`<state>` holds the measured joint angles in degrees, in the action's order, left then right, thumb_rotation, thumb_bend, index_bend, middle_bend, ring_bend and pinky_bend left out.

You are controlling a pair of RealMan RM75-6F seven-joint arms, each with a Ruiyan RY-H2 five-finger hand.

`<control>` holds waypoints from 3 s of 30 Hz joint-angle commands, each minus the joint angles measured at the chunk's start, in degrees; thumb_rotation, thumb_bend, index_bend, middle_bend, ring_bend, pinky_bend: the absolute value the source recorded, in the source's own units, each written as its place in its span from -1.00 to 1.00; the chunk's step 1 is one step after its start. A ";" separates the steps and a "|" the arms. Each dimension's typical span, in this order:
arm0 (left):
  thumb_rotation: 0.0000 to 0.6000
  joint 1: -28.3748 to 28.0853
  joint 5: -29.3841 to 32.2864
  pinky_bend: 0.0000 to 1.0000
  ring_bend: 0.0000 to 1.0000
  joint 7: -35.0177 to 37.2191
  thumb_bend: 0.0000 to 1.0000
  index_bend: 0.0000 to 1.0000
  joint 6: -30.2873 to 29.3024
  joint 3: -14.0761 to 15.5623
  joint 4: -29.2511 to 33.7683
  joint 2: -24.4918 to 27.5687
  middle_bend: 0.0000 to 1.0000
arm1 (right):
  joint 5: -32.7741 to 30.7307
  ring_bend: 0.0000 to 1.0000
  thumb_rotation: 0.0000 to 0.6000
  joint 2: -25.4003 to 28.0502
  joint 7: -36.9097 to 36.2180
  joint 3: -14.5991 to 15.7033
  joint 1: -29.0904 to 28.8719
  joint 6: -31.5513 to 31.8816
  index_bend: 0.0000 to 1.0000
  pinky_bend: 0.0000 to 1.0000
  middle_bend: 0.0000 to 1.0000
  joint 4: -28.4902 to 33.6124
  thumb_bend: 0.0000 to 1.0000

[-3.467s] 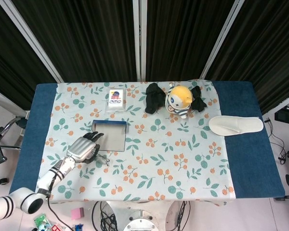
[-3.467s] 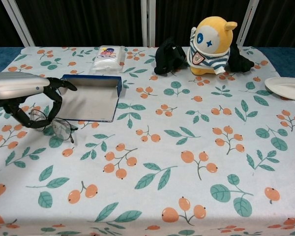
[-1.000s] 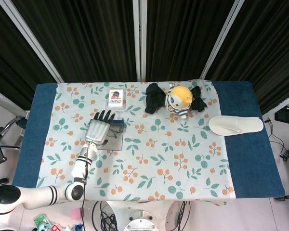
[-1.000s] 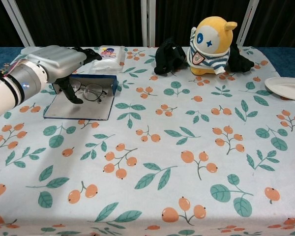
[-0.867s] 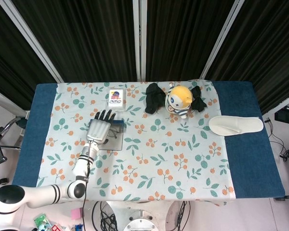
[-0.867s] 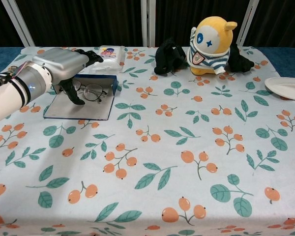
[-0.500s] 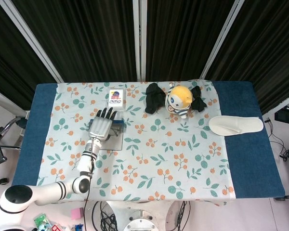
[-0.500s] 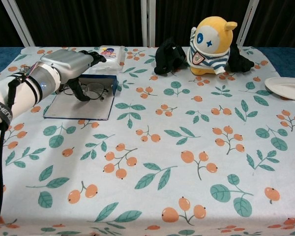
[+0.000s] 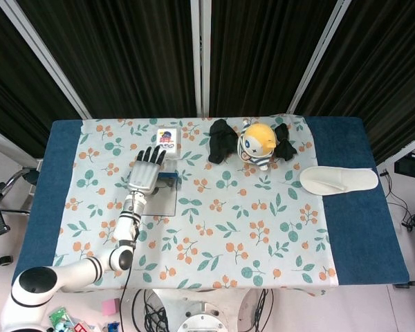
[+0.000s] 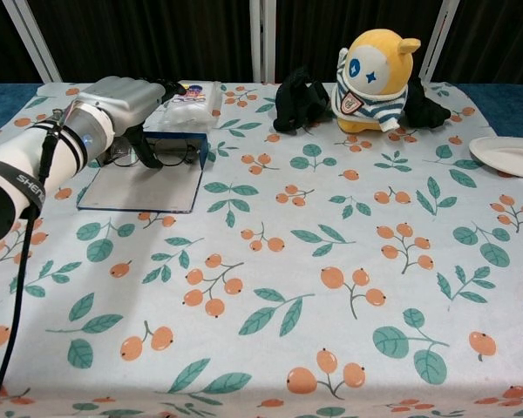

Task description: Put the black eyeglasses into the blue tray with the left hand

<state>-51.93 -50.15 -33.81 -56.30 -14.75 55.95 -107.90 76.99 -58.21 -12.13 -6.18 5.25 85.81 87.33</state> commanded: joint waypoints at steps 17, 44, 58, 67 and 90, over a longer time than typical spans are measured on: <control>1.00 10.57 1.93 -0.77 -1.00 -12.96 -0.73 -0.82 -7.68 12.29 41.77 21.78 -1.00 | -0.22 -1.00 1.00 -0.44 -0.40 -0.15 0.04 0.03 -1.00 -1.00 -1.00 -0.89 -0.53; 1.00 8.57 3.75 -0.77 -1.00 -8.65 -0.69 -0.73 -4.73 8.81 32.10 16.68 -1.00 | -0.33 -1.00 1.00 0.17 1.71 -0.10 0.17 0.39 -1.00 -1.00 -1.00 0.93 -0.53; 1.00 8.01 5.27 -0.77 -1.00 -8.16 -0.67 -0.71 -3.28 8.94 30.38 15.99 -1.00 | -0.39 -1.00 1.00 0.20 3.12 -0.03 -0.09 0.22 -1.00 -1.00 -1.00 1.87 -0.53; 1.00 7.57 6.40 -0.77 -1.00 -8.22 -0.40 -0.54 -2.33 9.10 27.38 14.41 -1.00 | -0.62 -1.00 1.00 0.07 2.47 0.05 -0.02 -0.06 -1.00 -1.00 -1.00 1.25 -0.53; 1.00 10.34 -3.07 -0.77 -1.00 -1.32 -0.03 -0.18 -8.33 7.92 17.67 8.26 -1.00 | -1.02 -1.00 1.00 -0.02 3.27 0.08 -0.20 -0.53 -1.00 -1.00 -1.00 1.42 -0.53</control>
<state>-41.91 -51.92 -36.40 -64.11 -6.43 74.51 -98.89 75.96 -58.23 -8.86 -6.10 5.05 85.27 88.75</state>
